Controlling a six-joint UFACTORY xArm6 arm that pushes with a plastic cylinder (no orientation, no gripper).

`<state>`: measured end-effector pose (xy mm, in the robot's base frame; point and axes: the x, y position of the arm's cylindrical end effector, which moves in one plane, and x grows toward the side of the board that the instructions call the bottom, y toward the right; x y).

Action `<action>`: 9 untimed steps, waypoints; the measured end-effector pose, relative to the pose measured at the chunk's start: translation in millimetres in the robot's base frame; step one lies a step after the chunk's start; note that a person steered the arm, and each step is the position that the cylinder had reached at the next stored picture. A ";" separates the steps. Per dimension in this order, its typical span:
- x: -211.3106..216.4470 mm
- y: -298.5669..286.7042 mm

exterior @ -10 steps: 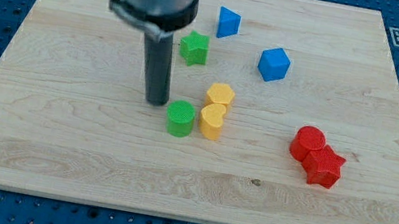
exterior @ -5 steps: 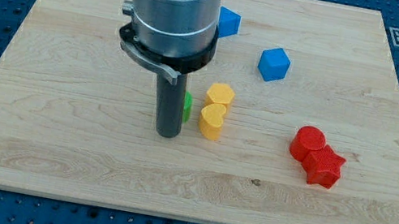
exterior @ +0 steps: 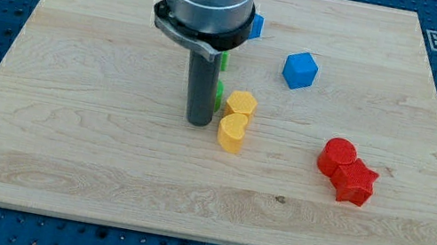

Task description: Place the green circle in between the green star and blue triangle

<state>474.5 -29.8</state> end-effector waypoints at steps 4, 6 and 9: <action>-77.2 0.8; -60.7 53.0; -93.9 76.3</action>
